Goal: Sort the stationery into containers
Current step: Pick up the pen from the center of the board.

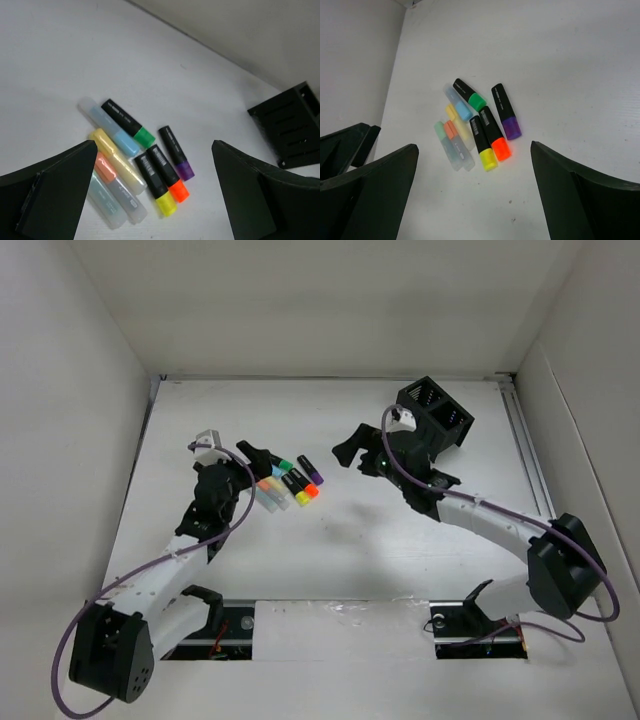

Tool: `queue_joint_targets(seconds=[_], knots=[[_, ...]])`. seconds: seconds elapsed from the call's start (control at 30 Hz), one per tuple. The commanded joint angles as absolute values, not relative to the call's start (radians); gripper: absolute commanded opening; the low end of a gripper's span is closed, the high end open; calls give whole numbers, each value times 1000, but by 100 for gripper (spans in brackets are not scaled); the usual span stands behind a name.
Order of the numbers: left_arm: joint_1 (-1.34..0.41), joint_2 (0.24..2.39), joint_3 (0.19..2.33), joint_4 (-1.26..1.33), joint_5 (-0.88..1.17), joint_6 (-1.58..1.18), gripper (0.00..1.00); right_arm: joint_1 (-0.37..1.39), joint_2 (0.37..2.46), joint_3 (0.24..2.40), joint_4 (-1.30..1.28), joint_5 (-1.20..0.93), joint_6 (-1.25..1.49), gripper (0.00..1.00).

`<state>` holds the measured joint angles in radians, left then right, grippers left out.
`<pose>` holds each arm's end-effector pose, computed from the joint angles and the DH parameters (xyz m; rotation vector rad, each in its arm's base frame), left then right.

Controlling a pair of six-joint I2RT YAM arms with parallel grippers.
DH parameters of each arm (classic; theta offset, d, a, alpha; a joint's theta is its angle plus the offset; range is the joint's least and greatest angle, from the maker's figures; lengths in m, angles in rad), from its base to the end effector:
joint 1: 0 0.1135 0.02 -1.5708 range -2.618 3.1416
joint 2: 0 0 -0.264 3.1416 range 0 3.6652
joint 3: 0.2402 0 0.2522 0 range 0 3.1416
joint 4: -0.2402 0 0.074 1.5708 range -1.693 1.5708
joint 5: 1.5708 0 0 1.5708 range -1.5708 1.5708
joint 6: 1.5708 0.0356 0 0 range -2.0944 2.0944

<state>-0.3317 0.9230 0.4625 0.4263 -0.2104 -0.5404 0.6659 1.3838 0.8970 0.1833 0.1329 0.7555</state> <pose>0.2062 -0.0632 0.2652 -0.3330 1.5932 -0.5059 0.2544 0.1938 0.2787 0.1835 1.9532 0.8403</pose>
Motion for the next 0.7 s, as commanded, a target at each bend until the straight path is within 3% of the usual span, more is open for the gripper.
queue_joint_targets(seconds=[0.0, 0.23, 0.4, 0.43, 0.47, 0.5, 0.57, 0.67], knots=[[-333, 940, 468, 516, -134, -541, 100, 689, 1408, 959, 238, 183, 738, 100], [-354, 829, 325, 716, 42, -563, 100, 721, 1471, 1026, 238, 157, 747, 100], [-402, 790, 448, 382, -253, -581, 100, 788, 1535, 1092, 213, 166, 758, 99], [-402, 781, 448, 382, -262, -581, 100, 810, 1546, 1113, 204, 178, 758, 89], [-402, 769, 448, 371, -262, -590, 100, 810, 1571, 1132, 187, 178, 758, 68], [-402, 741, 448, 361, -262, -591, 100, 821, 1583, 1149, 169, 178, 758, 18], [-402, 718, 439, 360, -247, -580, 100, 830, 1601, 1184, 129, 218, 758, 3], [-402, 707, 439, 351, -253, -601, 100, 830, 1646, 1216, 89, 273, 747, 0]])
